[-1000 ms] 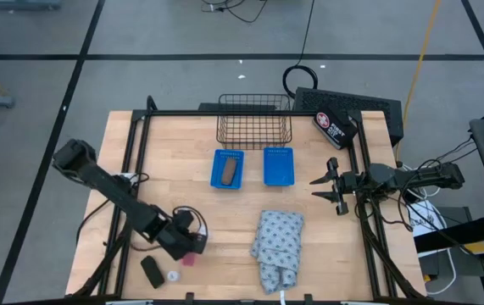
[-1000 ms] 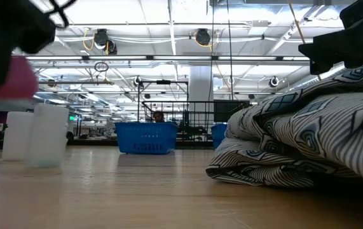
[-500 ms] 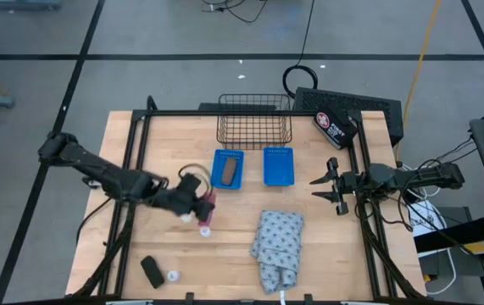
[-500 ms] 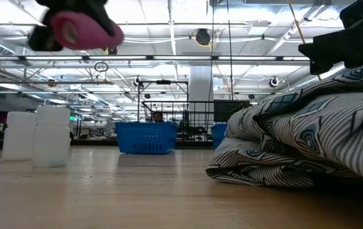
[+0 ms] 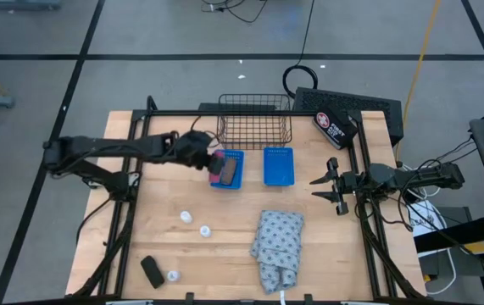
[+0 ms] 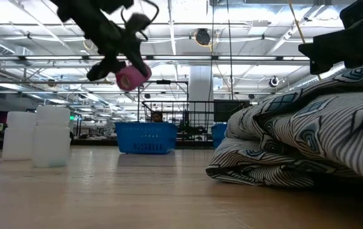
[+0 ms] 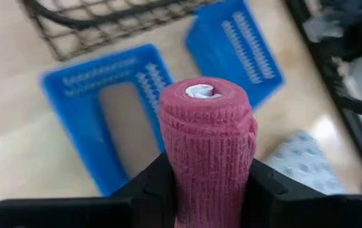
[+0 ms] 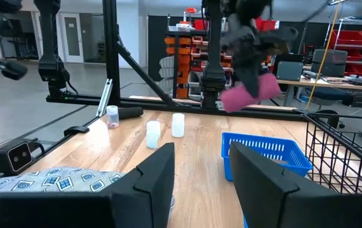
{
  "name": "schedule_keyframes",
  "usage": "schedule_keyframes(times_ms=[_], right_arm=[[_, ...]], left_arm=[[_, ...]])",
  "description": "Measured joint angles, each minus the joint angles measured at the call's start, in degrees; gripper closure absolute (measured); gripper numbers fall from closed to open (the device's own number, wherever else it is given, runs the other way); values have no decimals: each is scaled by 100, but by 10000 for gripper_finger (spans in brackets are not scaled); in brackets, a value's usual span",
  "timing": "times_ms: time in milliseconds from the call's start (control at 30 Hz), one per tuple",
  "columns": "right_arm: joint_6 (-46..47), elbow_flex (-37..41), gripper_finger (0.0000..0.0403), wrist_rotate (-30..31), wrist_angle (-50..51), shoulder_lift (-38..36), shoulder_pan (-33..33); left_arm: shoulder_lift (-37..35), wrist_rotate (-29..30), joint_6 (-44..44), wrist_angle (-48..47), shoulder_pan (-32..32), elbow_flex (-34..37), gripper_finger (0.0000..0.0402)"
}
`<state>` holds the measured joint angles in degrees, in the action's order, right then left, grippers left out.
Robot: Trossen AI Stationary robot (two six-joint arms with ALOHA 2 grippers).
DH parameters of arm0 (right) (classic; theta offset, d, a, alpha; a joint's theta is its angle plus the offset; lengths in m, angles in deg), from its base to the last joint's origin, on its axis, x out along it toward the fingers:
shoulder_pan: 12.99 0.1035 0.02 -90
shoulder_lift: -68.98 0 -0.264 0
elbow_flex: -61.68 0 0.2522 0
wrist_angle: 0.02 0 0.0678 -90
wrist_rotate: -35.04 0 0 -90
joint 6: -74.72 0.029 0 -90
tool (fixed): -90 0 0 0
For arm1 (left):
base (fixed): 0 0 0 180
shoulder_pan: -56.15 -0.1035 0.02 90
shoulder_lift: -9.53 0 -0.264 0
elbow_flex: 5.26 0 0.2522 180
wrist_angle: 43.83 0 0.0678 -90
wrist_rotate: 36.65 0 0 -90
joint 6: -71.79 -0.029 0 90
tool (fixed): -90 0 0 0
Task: Pick & Place Medicine items
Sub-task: Put the pink bandage into the left blue bin
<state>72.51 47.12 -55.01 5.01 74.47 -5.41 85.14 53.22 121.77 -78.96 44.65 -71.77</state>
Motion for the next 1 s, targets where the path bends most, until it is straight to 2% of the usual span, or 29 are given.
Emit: schedule_keyframes(times_ms=[167,567,1000], right_arm=[[0,-2,264,0,1,-2,2],[0,-2,264,0,7,-2,0],[0,-2,264,0,3,-2,0]], left_arm=[[432,-77,-240,67,-296,-2,282],[1552,103,-74,466,-308,-2,282],[1711,575,284,405,-306,-2,282]])
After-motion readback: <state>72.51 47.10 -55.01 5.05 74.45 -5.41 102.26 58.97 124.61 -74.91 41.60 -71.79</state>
